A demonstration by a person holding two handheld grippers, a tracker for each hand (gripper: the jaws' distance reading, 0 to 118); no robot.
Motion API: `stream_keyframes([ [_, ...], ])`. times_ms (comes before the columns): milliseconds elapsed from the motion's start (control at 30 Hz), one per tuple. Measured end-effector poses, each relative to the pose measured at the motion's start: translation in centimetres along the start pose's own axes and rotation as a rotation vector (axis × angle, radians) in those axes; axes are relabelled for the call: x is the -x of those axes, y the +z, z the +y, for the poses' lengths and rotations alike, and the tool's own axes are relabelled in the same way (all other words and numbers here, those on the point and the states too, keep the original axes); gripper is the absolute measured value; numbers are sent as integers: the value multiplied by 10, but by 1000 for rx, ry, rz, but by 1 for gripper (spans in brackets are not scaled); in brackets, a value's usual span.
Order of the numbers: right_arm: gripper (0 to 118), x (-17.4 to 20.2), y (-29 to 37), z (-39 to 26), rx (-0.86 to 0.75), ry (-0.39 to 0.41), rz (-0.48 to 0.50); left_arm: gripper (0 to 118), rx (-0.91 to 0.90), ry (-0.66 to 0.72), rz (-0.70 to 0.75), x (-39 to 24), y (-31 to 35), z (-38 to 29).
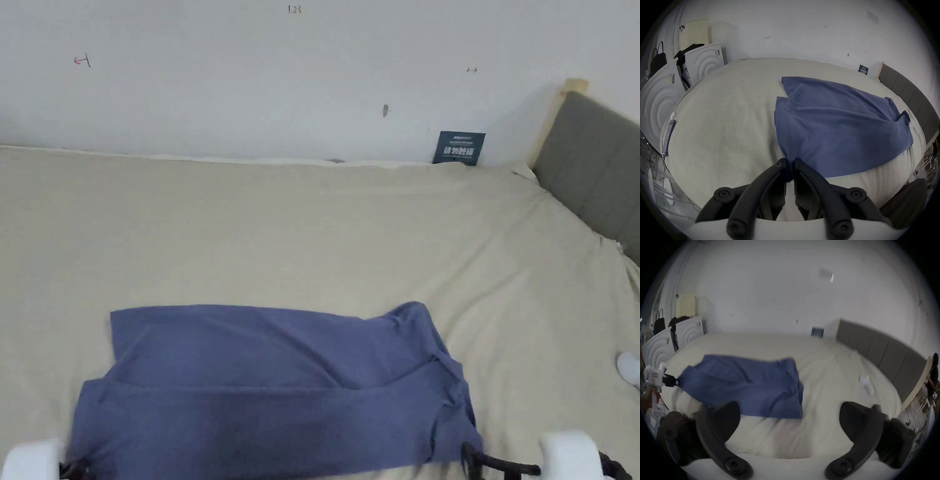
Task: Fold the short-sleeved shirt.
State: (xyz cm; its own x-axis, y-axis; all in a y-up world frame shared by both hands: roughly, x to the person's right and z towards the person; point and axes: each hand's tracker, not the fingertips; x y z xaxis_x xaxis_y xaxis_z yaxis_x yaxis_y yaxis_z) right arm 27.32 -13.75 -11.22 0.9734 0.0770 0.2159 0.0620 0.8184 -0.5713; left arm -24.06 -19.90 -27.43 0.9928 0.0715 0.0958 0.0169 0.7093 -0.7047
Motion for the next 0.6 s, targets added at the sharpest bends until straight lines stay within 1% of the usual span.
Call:
stream_keyframes([
  [33, 118, -8, -21, -7, -9, -8, -2, 8, -2, 0, -10, 1, 2, 2],
  [133, 118, -26, -75, -17, 153, -94, 16, 8, -16, -18, 2, 7, 1, 7],
  [167, 118, -31, -88, -19, 175, -115, 36, 8, -9, -26, -3, 8, 0, 8],
  [200, 116, -36, -101, -23, 174, -133, 37, 8, -12, -34, 1, 8, -1, 9],
  [233, 111, -39, -112, -25, 183, -137, 25, 8, -11, -35, -2, 9, 1, 10],
  [267, 102, -37, -116, -28, 227, -128, 15, 8, -7, -37, -5, 9, 0, 11],
  [300, 82, -37, -124, -29, 239, -131, 18, 8, -9, -40, -6, 9, 0, 11],
  [333, 68, -38, -131, -32, 242, -133, 39, 8, -8, -43, -7, 9, 0, 12],
  [367, 65, -37, -134, -34, 253, -138, 76, 8, -7, -46, -7, 9, 0, 11],
  [400, 59, -32, -132, -36, 253, -148, 90, 8, -8, -49, -3, 8, -1, 11],
  [433, 46, -31, -128, -33, 247, -152, 71, 8, -4, -50, -2, 8, -2, 10],
  [467, 18, -32, -126, -30, 252, -153, 81, 8, -1, -50, -2, 8, -3, 10],
  [500, 9, -33, -124, -27, 246, -152, 103, 8, 2, -46, -4, 8, -3, 9],
  [533, 9, -29, -115, -26, 228, -130, 83, 8, 7, -38, -8, 9, -3, 8],
  [600, 9, -24, -110, -21, 238, -107, 83, 8, 11, -34, -9, 10, -1, 8],
])
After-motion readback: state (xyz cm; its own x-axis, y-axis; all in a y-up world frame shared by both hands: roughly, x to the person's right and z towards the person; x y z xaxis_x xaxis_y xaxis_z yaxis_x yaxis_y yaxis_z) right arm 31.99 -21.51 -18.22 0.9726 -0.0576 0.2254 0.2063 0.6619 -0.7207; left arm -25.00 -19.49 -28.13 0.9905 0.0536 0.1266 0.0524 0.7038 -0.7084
